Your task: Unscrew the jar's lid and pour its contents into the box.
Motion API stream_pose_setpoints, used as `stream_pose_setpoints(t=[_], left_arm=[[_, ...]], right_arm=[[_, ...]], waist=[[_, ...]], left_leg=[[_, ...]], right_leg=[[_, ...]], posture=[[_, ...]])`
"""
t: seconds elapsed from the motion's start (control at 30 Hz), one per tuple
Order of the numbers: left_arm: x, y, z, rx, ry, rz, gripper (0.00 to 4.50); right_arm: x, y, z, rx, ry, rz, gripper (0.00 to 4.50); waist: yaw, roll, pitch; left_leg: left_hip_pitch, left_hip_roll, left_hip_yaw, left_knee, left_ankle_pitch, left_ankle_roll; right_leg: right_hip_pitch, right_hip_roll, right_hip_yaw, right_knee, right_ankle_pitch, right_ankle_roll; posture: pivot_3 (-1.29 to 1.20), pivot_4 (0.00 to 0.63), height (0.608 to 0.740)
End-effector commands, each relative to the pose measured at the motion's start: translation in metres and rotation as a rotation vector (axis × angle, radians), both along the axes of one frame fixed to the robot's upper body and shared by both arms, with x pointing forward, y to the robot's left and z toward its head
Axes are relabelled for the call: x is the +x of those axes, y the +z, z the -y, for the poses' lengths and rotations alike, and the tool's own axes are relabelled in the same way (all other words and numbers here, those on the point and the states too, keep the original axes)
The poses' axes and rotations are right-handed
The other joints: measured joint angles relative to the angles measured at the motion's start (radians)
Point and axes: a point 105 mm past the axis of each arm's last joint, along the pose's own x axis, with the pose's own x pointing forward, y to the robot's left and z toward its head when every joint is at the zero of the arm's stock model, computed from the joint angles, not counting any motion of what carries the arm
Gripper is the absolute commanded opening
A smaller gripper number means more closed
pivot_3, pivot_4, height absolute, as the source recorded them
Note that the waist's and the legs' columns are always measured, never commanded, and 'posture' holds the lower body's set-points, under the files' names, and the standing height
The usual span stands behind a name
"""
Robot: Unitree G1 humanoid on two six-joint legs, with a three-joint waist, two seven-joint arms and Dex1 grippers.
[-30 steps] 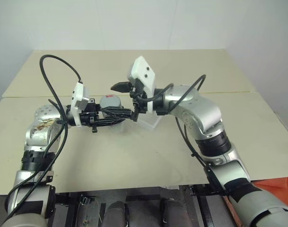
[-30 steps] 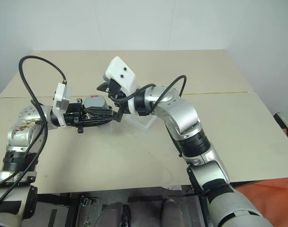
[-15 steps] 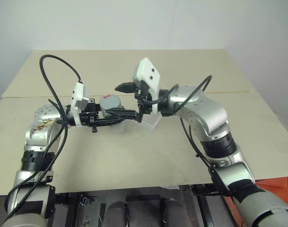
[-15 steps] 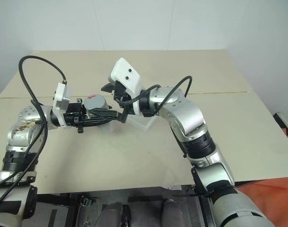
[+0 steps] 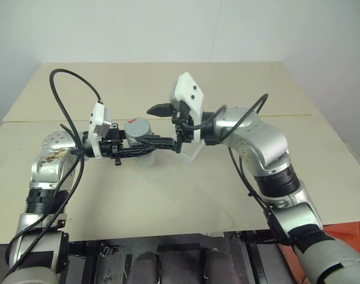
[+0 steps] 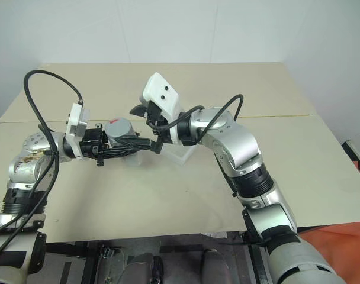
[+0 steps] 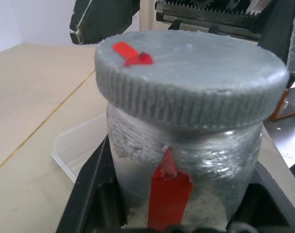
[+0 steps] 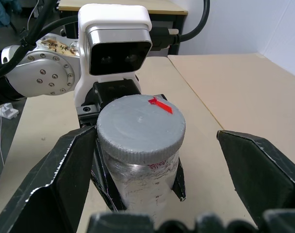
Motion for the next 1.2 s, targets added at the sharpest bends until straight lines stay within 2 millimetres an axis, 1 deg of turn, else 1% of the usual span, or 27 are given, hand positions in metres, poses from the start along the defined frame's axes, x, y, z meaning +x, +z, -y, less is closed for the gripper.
stream_pose_setpoints(t=[0.03, 0.5, 0.67, 0.9, 1.03, 1.2], left_arm=[[-0.008, 0.015, 0.004, 0.000, -0.056, 0.069, 1.94], [-0.008, 0.015, 0.004, -0.002, -0.059, 0.073, 1.94], [-0.008, 0.013, 0.004, 0.001, -0.062, 0.071, 1.94], [-0.006, 0.014, 0.004, 0.002, -0.062, 0.075, 1.94], [-0.004, 0.014, 0.004, 0.001, -0.061, 0.075, 1.94], [0.000, 0.012, 0.004, 0.001, -0.055, 0.068, 1.94]], right_arm=[[0.020, 0.019, 0.026, 0.058, -0.138, 0.058, 4.48], [0.026, 0.021, 0.035, 0.063, -0.167, 0.064, 4.48], [0.028, 0.020, 0.040, 0.055, -0.183, 0.065, 4.48], [0.027, 0.019, 0.046, 0.037, -0.185, 0.073, 4.48], [0.022, 0.018, 0.051, 0.023, -0.162, 0.076, 4.48], [0.004, 0.022, 0.051, 0.050, -0.054, 0.061, 4.48]], waist=[[0.000, 0.000, 0.000], [0.005, 0.000, 0.000], [-0.004, 0.000, 0.000], [-0.001, 0.000, 0.000], [0.002, 0.000, 0.000], [0.003, 0.000, 0.000]], left_leg=[[0.000, 0.000, 0.000, 0.000, 0.000, 0.000], [0.000, 0.000, 0.000, 0.000, 0.000, 0.000], [0.000, 0.000, 0.000, 0.000, 0.000, 0.000], [0.000, 0.000, 0.000, 0.000, 0.000, 0.000], [0.000, 0.000, 0.000, 0.000, 0.000, 0.000], [0.000, 0.000, 0.000, 0.000, 0.000, 0.000]], right_leg=[[0.000, 0.000, 0.000, 0.000, 0.000, 0.000], [0.000, 0.000, 0.000, 0.000, 0.000, 0.000], [-0.001, 0.000, 0.000, 0.000, 0.000, 0.000], [0.000, 0.000, 0.000, 0.000, 0.000, 0.000], [0.000, 0.000, 0.000, 0.000, 0.000, 0.000], [0.000, 0.000, 0.000, 0.000, 0.000, 0.000]], posture=[[0.00, 0.150, 0.740], [0.00, 0.150, 0.740], [0.00, 0.150, 0.740], [0.00, 0.150, 0.740], [0.00, 0.150, 0.740], [0.00, 0.150, 0.740]])
